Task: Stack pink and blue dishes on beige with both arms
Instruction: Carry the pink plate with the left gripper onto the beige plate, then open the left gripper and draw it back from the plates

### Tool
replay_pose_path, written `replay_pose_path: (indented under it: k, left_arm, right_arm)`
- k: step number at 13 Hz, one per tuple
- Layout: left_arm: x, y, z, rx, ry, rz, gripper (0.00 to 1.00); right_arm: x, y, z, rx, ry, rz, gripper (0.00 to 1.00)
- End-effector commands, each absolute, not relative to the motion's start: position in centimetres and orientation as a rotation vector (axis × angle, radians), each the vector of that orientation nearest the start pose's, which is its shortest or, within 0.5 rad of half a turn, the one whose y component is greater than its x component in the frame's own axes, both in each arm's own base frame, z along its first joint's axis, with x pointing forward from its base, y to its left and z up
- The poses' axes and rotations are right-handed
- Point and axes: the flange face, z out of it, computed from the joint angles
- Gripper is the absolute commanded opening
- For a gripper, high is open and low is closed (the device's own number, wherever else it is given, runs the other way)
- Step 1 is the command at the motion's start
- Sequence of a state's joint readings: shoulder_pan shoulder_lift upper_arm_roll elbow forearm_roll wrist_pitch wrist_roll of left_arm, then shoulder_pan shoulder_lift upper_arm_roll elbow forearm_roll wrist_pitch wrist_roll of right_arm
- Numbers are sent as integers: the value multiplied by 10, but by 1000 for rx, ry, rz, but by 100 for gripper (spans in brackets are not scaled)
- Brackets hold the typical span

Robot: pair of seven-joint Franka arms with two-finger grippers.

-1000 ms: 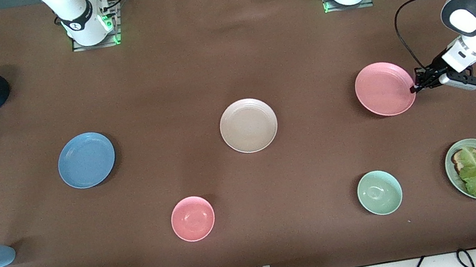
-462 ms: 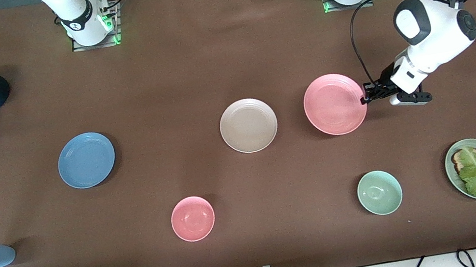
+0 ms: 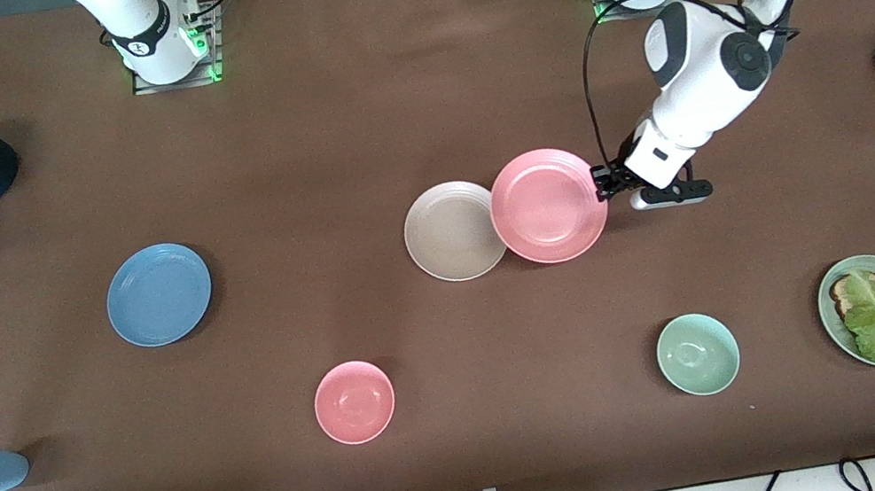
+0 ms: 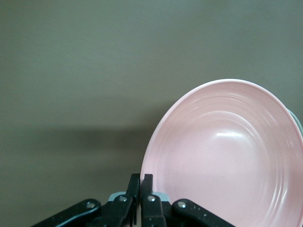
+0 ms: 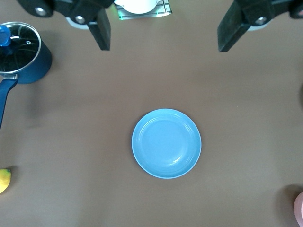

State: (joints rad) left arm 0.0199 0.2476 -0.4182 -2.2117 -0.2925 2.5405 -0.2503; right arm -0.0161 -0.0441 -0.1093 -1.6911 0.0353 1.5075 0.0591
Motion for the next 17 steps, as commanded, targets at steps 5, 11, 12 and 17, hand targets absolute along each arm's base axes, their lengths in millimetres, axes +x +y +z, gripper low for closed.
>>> replay_pose_path:
  k: [5, 11, 12, 17]
  left_arm:
    - [510, -321, 251, -3356, -289, -36, 0]
    - [498, -342, 233, -3324, -313, -61, 0]
    - [500, -343, 234, -3326, -320, -64, 0]
    - [506, -342, 233, -3326, -351, -68, 63]
  right_arm:
    - [528, -66, 591, -3066, 265, 221, 100]
    - [528, -66, 591, -3066, 265, 221, 100]
    - [528, -66, 592, -3067, 265, 217, 100]
    - [527, -67, 590, -3066, 260, 223, 100]
